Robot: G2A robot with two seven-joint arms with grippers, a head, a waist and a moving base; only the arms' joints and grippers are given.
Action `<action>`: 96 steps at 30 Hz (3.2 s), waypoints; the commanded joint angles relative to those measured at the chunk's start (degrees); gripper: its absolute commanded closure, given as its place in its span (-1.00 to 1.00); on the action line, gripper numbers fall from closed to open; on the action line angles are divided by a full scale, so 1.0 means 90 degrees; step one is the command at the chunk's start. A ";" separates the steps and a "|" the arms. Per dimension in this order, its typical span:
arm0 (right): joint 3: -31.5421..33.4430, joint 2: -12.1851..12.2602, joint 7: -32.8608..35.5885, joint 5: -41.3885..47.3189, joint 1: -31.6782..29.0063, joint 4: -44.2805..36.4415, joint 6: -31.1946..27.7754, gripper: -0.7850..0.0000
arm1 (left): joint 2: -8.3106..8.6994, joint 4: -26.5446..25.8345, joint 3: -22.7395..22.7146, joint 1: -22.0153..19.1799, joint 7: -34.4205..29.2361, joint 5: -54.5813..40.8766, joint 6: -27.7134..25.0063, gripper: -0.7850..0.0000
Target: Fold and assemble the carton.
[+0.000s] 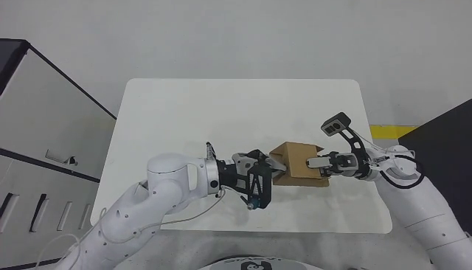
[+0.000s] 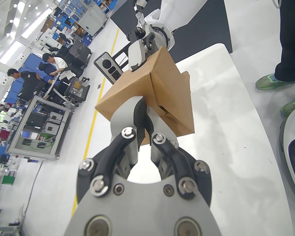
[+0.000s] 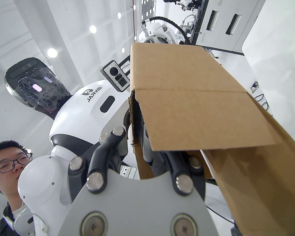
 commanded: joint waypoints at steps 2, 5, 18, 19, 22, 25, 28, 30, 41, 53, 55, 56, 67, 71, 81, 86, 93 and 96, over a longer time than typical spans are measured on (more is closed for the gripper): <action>0.0000 0.0000 0.0000 0.0000 0.0000 0.0000 0.0000 1.00 | -0.0009 0.0017 0.0047 -0.0036 0.0009 0.0024 0.0019 1.00; 0.0000 0.0000 0.0000 0.0000 0.0000 0.0000 0.0000 1.00 | -0.0017 0.0033 0.0089 -0.0067 -0.0001 0.0043 0.0031 1.00; 0.0000 0.0000 0.0000 0.0000 0.0000 0.0000 0.0000 1.00 | -0.0036 0.0068 0.0176 -0.0144 0.0005 0.0055 0.0072 1.00; 0.0000 0.0000 0.0000 0.0000 0.0000 0.0000 0.0000 1.00 | -0.0037 0.0067 0.0182 -0.0143 0.0012 0.0050 0.0078 1.00; 0.0000 0.0000 0.0000 0.0000 0.0000 0.0000 0.0000 1.00 | -0.0038 0.0073 0.0186 -0.0149 0.0019 0.0052 0.0083 1.00; 0.0000 0.0000 0.0000 0.0000 0.0000 0.0000 0.0000 1.00 | -0.0034 0.0060 0.0164 -0.0138 0.0016 0.0052 0.0102 1.00; 0.0000 0.0000 0.0000 0.0000 0.0000 0.0000 0.0000 1.00 | -0.0026 0.0047 0.0107 -0.0120 -0.0005 0.0061 0.0133 1.00; 0.0000 0.0000 0.0000 0.0000 0.0000 0.0000 0.0000 1.00 | -0.0016 0.0030 0.0047 -0.0101 -0.0018 0.0064 0.0145 1.00; 0.0000 0.0000 0.0000 0.0000 0.0000 0.0000 0.0000 1.00 | 0.0107 -0.0318 -0.0465 0.0355 0.0001 0.0179 0.0217 1.00; 0.0373 -0.0025 0.0174 0.0349 -0.0173 -0.0101 0.0175 1.00 | 0.0240 -0.0772 -0.1121 0.0944 0.0288 0.0202 0.0372 -1.00; 0.0372 -0.0037 0.0174 0.0510 -0.0191 -0.0110 0.0175 1.00 | 0.0253 -0.0816 -0.1202 0.0994 0.0348 0.0184 0.0388 -1.00; 0.0364 -0.0038 0.0174 0.0574 -0.0186 -0.0099 0.0175 1.00 | 0.0259 -0.0833 -0.1237 0.1019 0.0378 0.0176 0.0409 -1.00; 0.0000 0.0103 0.0174 0.1204 0.0080 -0.0013 0.0175 1.00 | 0.0344 -0.1163 -0.1651 0.1614 0.0578 0.0392 0.0740 -1.00; 0.0017 0.0145 0.0174 0.1290 0.0130 0.0005 0.0175 1.00 | 0.0357 -0.1223 -0.1771 0.1702 0.0590 0.0430 0.0830 -1.00; 0.0491 0.0223 -0.0534 -0.0234 0.0176 -0.0307 -0.0360 1.00 | 0.0360 -0.1130 -0.1975 0.1740 0.0342 -0.0014 0.0772 -1.00; 0.1262 0.0369 -0.1190 -0.2374 0.0122 -0.1066 -0.0635 1.00 | 0.0393 -0.1160 -0.2368 0.1862 -0.0099 -0.0566 0.0444 -1.00; 0.1628 0.0431 -0.1432 -0.3635 0.0066 -0.1748 -0.0835 1.00 | 0.0405 -0.1178 -0.2632 0.1966 -0.0431 -0.1134 0.0326 -1.00; 0.1628 0.0431 -0.1432 -0.3635 0.0066 -0.1748 -0.0835 1.00 | 0.0405 -0.1178 -0.2632 0.1966 -0.0431 -0.1134 0.0326 -1.00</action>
